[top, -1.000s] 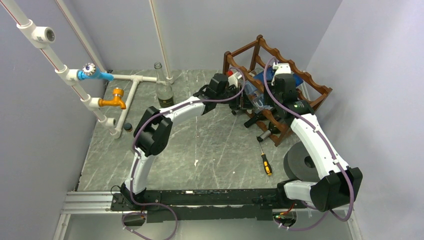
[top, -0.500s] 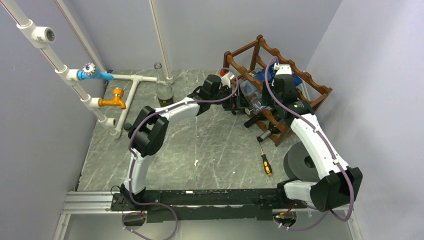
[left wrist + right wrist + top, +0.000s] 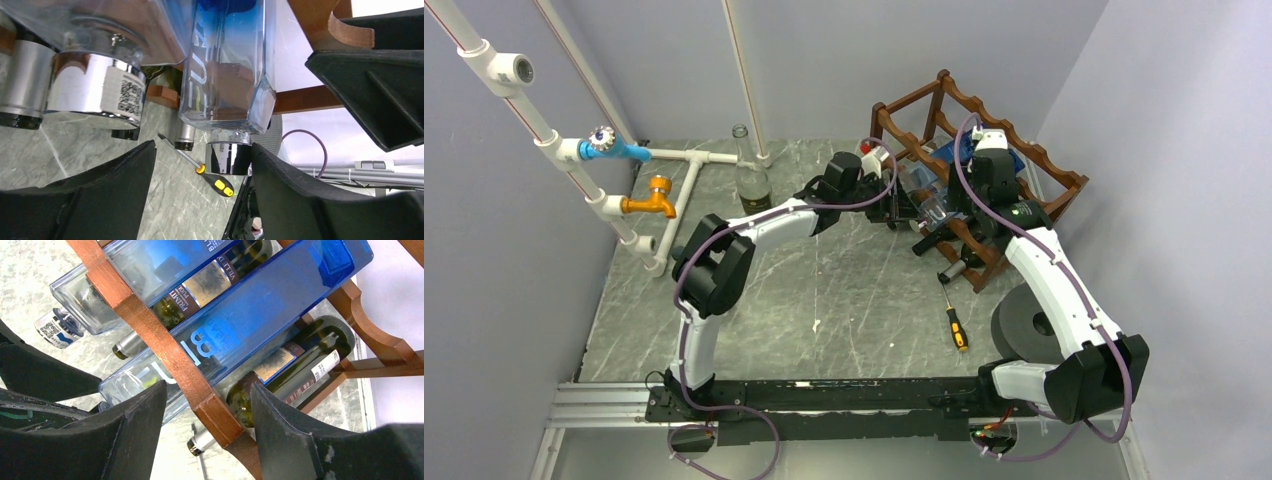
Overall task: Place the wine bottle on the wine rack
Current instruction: Place the wine bottle in the wine rack, then adjust the wine bottle at the center of the board.
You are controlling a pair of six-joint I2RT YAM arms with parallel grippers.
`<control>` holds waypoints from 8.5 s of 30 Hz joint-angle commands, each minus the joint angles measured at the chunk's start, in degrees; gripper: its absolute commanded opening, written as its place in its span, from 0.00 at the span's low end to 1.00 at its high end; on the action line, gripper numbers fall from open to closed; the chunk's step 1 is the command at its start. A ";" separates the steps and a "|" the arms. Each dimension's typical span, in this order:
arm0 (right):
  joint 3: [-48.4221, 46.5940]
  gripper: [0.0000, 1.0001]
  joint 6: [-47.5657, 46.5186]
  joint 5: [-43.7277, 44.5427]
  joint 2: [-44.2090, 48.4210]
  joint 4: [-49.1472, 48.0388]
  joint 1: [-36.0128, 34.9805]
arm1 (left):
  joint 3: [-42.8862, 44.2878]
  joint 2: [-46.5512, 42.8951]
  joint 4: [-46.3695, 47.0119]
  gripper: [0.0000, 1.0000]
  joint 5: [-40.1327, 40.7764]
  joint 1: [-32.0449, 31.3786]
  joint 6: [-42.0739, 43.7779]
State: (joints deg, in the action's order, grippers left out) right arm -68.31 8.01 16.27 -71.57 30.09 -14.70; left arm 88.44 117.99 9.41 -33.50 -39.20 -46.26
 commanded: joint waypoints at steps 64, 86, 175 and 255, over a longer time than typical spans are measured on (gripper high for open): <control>-1.72 0.77 2.97 -2.62 0.90 -1.43 -0.51 | -0.06 -11.94 -1.47 0.99 4.63 -3.65 6.35; -12.65 1.00 3.21 -5.52 2.77 0.74 -8.23 | -8.84 -62.58 -42.35 0.99 19.48 -0.67 33.10; 10.50 0.00 -49.80 -26.28 -15.22 -47.75 -44.02 | -37.74 -90.68 -25.24 1.00 61.81 3.50 47.21; 28.51 1.00 -47.67 7.99 -19.89 -36.36 -64.75 | -4.62 -4.71 -48.91 0.41 15.48 12.70 35.76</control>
State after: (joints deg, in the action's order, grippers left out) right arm -39.86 -46.98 26.41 -97.08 -21.74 -78.94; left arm 83.11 110.37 -39.62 -19.73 -26.28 -11.53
